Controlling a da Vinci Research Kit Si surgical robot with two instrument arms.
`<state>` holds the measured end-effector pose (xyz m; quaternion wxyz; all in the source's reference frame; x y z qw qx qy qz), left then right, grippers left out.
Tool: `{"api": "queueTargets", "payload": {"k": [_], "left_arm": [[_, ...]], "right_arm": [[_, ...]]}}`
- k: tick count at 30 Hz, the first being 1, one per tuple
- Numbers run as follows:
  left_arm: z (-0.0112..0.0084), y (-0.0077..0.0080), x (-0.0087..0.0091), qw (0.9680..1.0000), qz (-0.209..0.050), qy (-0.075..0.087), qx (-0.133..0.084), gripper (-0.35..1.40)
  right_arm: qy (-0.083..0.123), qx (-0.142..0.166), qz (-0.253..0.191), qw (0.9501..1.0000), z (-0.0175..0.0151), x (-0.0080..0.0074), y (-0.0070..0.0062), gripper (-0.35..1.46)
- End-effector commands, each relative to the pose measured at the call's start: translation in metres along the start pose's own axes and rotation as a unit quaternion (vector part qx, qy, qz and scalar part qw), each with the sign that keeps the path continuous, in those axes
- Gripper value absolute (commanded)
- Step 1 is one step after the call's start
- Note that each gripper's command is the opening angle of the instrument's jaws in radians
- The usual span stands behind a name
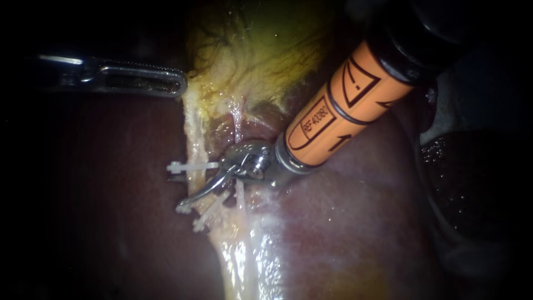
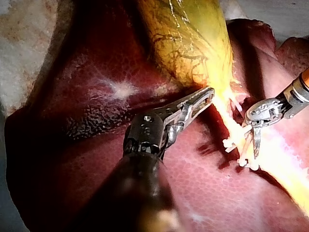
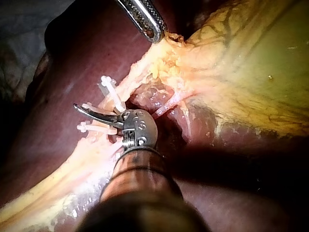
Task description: Go to the cutting position left tube
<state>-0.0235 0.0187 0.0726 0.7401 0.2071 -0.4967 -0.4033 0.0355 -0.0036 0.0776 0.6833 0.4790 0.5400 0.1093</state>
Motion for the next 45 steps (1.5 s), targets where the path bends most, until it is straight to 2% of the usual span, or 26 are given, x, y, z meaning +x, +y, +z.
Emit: {"api": "queueTargets", "payload": {"k": [1,5,9,22,25,27,29,32,36,43,45], "left_arm": [[-0.0001,0.0,0.0,1.0,0.0,0.0,0.0,-0.35],[-0.0001,-0.0001,0.0,1.0,0.0,0.0,0.0,-0.35],[-0.0001,-0.0001,0.0,1.0,0.0,0.0,0.0,-0.35],[0.0,-0.0001,-0.0001,1.0,0.0,0.0,0.0,-0.35],[0.0,-0.0001,-0.0001,1.0,0.0,0.0,0.0,-0.35],[0.0,-0.0001,-0.0001,1.0,0.0,0.0,0.0,-0.35],[0.0,-0.0001,-0.0001,1.0,0.0,0.0,0.0,-0.35],[0.0,-0.0001,-0.0001,1.0,0.0,0.0,0.0,-0.35],[-0.0001,0.0,-0.0001,1.0,0.0,0.0,0.0,-0.35],[-0.0001,0.0,-0.0001,1.0,0.0,0.0,0.0,-0.35],[-0.0001,0.0,-0.0001,1.0,0.0,0.0,0.0,-0.35]], "right_arm": [[0.004,-0.006,-0.005,1.0,-0.0005,0.0006,-0.0001,1.15],[0.01,-0.013,-0.003,0.9999,-0.0017,0.0019,0.0,1.15],[0.013,-0.013,-0.002,0.9998,-0.0022,0.0023,0.0001,1.15],[0.009,-0.014,0.003,0.9999,-0.0015,0.0017,-0.0001,1.1],[0.007,-0.016,-0.003,0.9998,-0.0006,0.0009,0.0,1.09],[0.004,-0.018,-0.032,0.9993,0.0004,0.0001,0.0002,1.05],[0.012,-0.015,-0.055,0.9983,0.0011,-0.0005,0.0003,1.04],[0.038,-0.007,-0.077,0.9963,0.0021,-0.001,0.0005,1.04],[0.063,-0.003,-0.109,0.9921,0.0024,-0.0002,0.0006,1.04],[0.085,-0.025,-0.156,0.9838,0.0021,0.0012,-0.0001,1.07],[0.086,-0.029,-0.169,0.9815,0.0021,0.0016,-0.0004,1.07]]}}
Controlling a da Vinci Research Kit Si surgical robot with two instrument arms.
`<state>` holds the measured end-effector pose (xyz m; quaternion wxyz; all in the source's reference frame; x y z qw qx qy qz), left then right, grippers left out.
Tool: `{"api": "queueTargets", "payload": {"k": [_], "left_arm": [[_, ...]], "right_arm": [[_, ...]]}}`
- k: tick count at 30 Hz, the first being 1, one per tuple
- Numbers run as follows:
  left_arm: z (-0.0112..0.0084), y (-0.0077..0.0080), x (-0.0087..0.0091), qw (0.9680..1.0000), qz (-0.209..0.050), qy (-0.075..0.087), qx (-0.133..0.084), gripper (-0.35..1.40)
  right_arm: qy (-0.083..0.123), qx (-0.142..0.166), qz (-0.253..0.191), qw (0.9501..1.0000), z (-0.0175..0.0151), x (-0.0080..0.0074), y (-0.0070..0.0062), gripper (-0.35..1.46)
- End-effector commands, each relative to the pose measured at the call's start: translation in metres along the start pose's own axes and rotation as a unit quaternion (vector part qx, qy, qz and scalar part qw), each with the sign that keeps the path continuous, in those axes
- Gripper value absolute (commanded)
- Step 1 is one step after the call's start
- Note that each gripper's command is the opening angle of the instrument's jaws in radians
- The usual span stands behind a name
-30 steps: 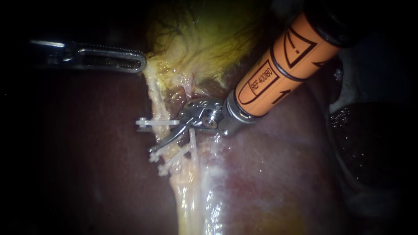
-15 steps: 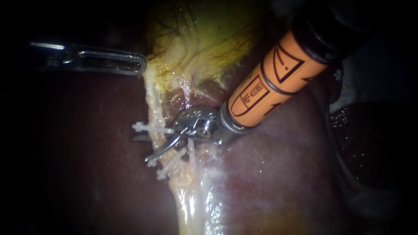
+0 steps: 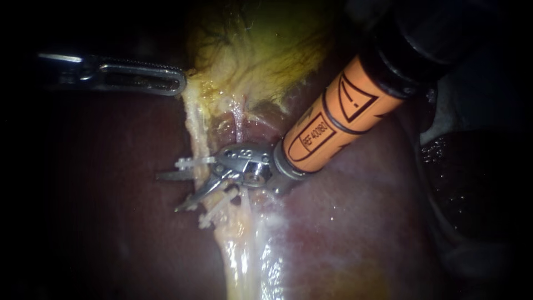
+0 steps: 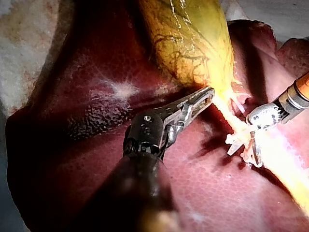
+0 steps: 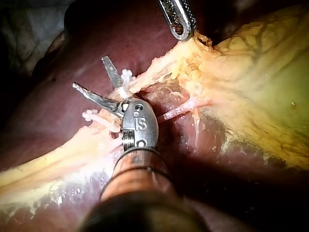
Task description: Go to the cutting position left tube
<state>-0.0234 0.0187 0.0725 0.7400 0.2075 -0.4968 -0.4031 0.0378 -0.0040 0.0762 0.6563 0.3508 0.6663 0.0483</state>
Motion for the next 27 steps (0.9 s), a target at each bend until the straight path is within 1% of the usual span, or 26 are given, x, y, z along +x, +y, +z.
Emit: {"api": "queueTargets", "payload": {"k": [1,3,5,10,13,16,27], "left_arm": [[0.0,0.0,0.0,1.0,0.0,0.0,0.0,-0.35],[0.0,0.0,0.0,1.0,0.0,0.0,0.0,-0.35],[0.0,0.0,0.0,1.0,0.0,0.0,0.0,-0.35],[0.0,0.0,0.0,1.0,0.0,0.0,0.0,-0.35],[0.0,0.0,0.0,1.0,0.0,0.0,0.0,-0.35],[0.0,0.0,0.0,1.0,0.0,0.0,0.0,-0.35],[0.0,0.0,0.0,1.0,0.0,0.0,-0.001,-0.35]], "right_arm": [[0.0,-0.005,-0.006,1.0,0.0,0.0004,-0.0001,1.07],[0.001,-0.008,-0.019,0.9998,0.0001,0.0009,-0.0004,1.07],[0.002,-0.009,-0.026,0.9996,0.0003,0.0018,-0.0009,1.07],[0.007,-0.007,-0.023,0.9997,0.0006,0.0044,-0.0023,1.05],[0.008,-0.006,-0.021,0.9997,0.0007,0.0054,-0.0028,1.07],[0.009,-0.006,-0.02,0.9997,0.0006,0.0057,-0.0029,1.09],[0.009,-0.005,-0.021,0.9997,0.0003,0.0055,-0.0029,1.09]]}}
